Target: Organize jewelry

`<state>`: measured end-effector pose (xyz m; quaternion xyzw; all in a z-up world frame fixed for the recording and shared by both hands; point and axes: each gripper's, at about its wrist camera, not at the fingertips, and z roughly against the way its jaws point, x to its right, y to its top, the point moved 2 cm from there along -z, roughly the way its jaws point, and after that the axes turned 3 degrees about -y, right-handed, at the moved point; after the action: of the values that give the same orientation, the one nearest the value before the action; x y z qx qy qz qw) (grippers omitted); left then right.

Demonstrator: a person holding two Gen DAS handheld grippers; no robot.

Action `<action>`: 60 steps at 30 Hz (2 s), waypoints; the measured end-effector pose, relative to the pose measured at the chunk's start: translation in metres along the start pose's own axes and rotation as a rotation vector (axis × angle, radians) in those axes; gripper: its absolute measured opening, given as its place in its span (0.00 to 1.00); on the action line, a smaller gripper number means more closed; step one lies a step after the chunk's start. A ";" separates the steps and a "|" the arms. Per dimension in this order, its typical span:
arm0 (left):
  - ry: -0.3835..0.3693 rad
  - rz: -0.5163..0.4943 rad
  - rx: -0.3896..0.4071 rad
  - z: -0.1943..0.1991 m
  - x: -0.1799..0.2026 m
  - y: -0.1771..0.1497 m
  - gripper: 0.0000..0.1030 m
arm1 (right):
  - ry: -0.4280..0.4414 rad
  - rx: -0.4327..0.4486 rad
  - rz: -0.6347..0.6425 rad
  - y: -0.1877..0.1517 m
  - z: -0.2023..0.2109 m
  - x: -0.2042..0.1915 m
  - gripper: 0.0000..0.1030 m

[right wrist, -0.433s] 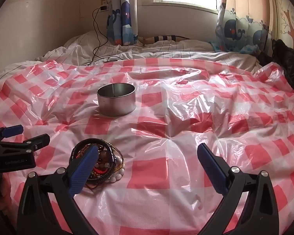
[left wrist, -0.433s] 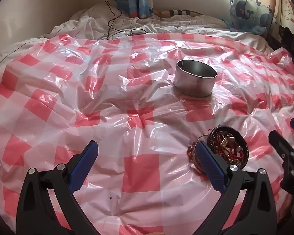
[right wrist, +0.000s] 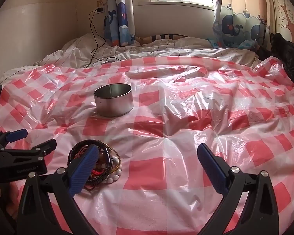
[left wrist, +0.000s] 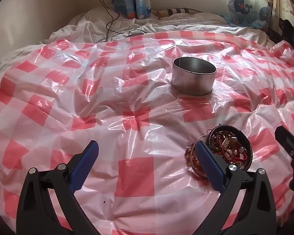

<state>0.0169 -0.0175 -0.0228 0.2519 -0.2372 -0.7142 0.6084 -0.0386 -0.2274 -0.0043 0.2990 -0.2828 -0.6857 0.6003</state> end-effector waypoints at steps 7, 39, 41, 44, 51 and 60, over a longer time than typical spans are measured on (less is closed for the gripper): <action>-0.026 0.001 0.000 -0.002 0.002 0.002 0.92 | -0.002 0.012 0.024 0.001 0.001 -0.002 0.94; -0.023 -0.023 -0.041 -0.010 0.004 -0.003 0.93 | 0.011 -0.003 0.057 -0.002 -0.003 -0.010 0.94; -0.023 -0.022 -0.041 -0.010 0.004 -0.003 0.93 | 0.012 -0.003 0.057 -0.002 -0.003 -0.010 0.94; -0.020 -0.020 -0.042 -0.011 0.004 -0.003 0.93 | 0.012 -0.004 0.058 -0.002 -0.003 -0.010 0.94; -0.020 -0.021 -0.042 -0.011 0.003 -0.003 0.93 | 0.013 -0.006 0.058 -0.003 -0.004 -0.010 0.94; -0.021 -0.021 -0.043 -0.011 0.003 -0.003 0.93 | 0.016 -0.008 0.059 -0.003 -0.004 -0.013 0.94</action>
<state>0.0209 -0.0207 -0.0333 0.2339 -0.2256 -0.7281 0.6036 -0.0364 -0.2146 -0.0081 0.2935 -0.2839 -0.6664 0.6239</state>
